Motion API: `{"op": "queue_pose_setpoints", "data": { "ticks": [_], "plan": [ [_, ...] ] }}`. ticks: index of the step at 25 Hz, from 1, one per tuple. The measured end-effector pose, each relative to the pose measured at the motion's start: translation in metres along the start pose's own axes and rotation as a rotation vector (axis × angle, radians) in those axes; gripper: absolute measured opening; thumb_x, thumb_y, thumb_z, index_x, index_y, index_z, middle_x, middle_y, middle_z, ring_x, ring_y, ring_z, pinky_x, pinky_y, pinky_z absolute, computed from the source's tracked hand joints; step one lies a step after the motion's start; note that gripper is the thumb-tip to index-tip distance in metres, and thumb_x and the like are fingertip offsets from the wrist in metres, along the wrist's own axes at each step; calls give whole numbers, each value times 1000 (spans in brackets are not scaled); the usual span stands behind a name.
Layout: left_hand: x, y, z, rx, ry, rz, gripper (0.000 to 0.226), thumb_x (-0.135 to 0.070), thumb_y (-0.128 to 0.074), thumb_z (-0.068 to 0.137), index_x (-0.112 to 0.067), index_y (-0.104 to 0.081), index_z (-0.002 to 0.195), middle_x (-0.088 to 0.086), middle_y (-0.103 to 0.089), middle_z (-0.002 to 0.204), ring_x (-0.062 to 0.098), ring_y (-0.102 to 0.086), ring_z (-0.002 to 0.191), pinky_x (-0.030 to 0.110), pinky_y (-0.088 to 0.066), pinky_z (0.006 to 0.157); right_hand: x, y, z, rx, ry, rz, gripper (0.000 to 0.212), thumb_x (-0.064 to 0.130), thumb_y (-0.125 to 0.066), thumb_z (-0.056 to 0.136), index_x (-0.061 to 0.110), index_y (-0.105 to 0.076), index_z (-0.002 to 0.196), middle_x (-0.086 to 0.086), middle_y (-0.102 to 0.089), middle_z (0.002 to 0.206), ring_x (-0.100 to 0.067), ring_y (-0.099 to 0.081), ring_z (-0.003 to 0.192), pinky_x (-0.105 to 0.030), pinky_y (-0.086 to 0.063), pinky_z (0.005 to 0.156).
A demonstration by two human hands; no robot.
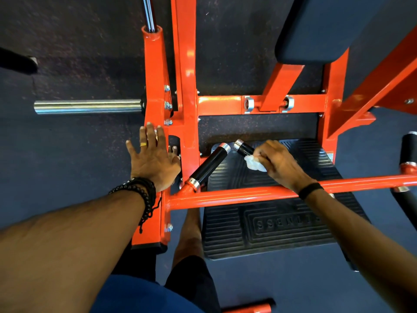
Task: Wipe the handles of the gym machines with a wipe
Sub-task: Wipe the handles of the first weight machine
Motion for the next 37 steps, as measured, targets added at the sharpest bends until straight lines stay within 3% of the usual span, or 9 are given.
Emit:
{"op": "queue_pose_setpoints", "data": {
  "ticks": [3, 8, 12, 15, 19, 22, 25, 31, 37],
  "plan": [
    [0, 0, 0, 13, 4, 4, 86, -51, -43, 96, -12, 2, 158, 11, 9, 166, 30, 9, 153, 63, -1, 120, 1, -9, 21, -32, -123, 21, 6, 23, -52, 95, 20, -57, 93, -1, -58, 94, -21, -51, 85, -46, -45, 77],
    [-1, 2, 0, 28, 2, -2, 87, -47, -44, 95, -11, 3, 158, 11, 10, 166, 29, 10, 153, 63, 0, 120, -18, 27, -46, -70, -100, -34, 17, 26, -48, 95, 19, -61, 86, 1, -59, 80, -27, -55, 75, -39, -44, 69],
    [-2, 1, -1, 24, -6, -19, 87, -48, -44, 94, -10, 2, 158, 12, 9, 166, 30, 9, 153, 64, -1, 119, -42, 42, -72, -178, -364, 22, 14, 21, -51, 86, 18, -64, 83, -2, -62, 77, -26, -59, 69, -35, -47, 66],
    [-3, 3, -2, 33, -23, -5, 91, -55, -43, 93, -9, 1, 158, 13, 8, 166, 31, 8, 153, 65, -1, 119, -4, 37, -61, -372, -421, 119, 7, 6, -59, 87, 4, -65, 85, -4, -59, 83, -16, -54, 76, -21, -36, 71],
    [-5, 10, -6, 67, -46, -46, 87, -59, -44, 92, -7, -15, 156, 18, -6, 165, 35, -1, 153, 66, 4, 116, 62, 40, -58, -493, -520, 340, 4, 3, -64, 90, 6, -65, 88, 1, -64, 78, -5, -57, 69, -13, -42, 66],
    [-21, 31, -21, -30, -233, -56, 51, -43, -52, 93, -8, -56, 130, 18, -50, 143, 35, -36, 139, 60, -14, 116, 94, 50, -75, -643, -601, 537, 9, 3, -62, 91, 11, -61, 88, -6, -66, 78, -6, -58, 69, -15, -45, 67],
    [-38, 50, -41, -44, -345, -113, 21, -27, -54, 90, -9, -66, 94, 16, -70, 103, 36, -62, 105, 45, -45, 95, 109, 53, -90, -721, -646, 706, 8, 12, -65, 91, 9, -62, 85, -19, -67, 76, -18, -60, 67, -35, -51, 67],
    [-103, 81, -100, -132, -536, -174, 32, -33, -47, 89, -12, -68, 101, 16, -72, 103, 36, -67, 99, 42, -52, 80, 112, 88, -154, -873, -611, 753, 8, 17, -66, 76, 23, -63, 80, -12, -63, 70, -18, -58, 64, -36, -52, 63],
    [-169, 53, -186, -256, -569, -98, 26, -30, -57, 94, -16, -67, 114, 11, -70, 115, 34, -63, 112, 40, -46, 88, 91, 93, -261, -1062, -508, 924, 19, -4, -66, 83, 11, -66, 95, -2, -54, 64, -7, -50, 57, -23, -45, 59]
  ]
}}
Point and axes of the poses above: each hand's wrist, its own z-axis towards the middle knuckle, its own y-axis out of the back of the hand, x = y × z, the point moved 7 cm from there along z, towards the middle knuckle
